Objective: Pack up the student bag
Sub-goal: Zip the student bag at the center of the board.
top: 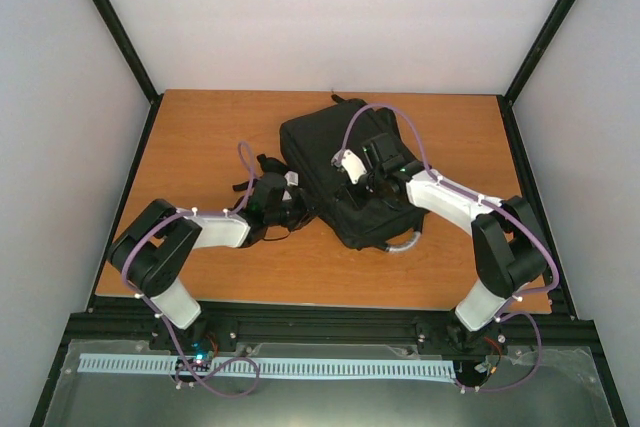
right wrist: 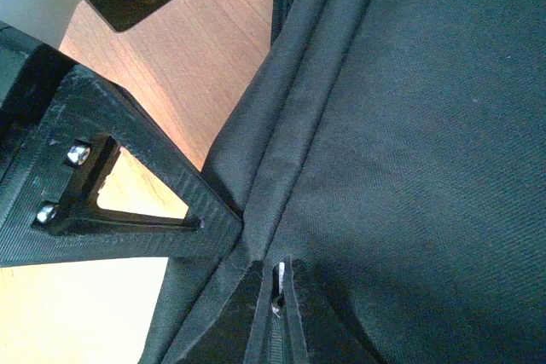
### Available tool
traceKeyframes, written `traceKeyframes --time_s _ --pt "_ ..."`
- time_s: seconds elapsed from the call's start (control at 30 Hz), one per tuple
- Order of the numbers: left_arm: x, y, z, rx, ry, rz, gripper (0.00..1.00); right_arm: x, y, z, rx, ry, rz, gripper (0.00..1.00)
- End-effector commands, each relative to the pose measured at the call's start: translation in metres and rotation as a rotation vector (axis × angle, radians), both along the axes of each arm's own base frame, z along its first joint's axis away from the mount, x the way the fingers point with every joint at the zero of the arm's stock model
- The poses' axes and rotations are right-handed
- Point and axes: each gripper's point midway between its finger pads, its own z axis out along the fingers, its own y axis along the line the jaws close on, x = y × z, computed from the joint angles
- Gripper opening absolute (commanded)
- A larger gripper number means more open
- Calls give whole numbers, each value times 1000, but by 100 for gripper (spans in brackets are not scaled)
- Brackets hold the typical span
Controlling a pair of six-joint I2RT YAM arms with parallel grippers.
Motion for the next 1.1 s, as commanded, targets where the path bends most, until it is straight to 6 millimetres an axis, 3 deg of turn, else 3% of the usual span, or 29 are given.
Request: traceKeyframes --time_s 0.0,0.77,1.07 --pt "5 -11 25 -44 -72 -15 1 17 -10 15 22 -62 -54 3" --pt "-7 7 14 -3 -60 24 1 72 -131 39 79 -97 -373 3" --pt "-8 10 14 7 -63 26 1 93 -167 23 74 -78 -449 3"
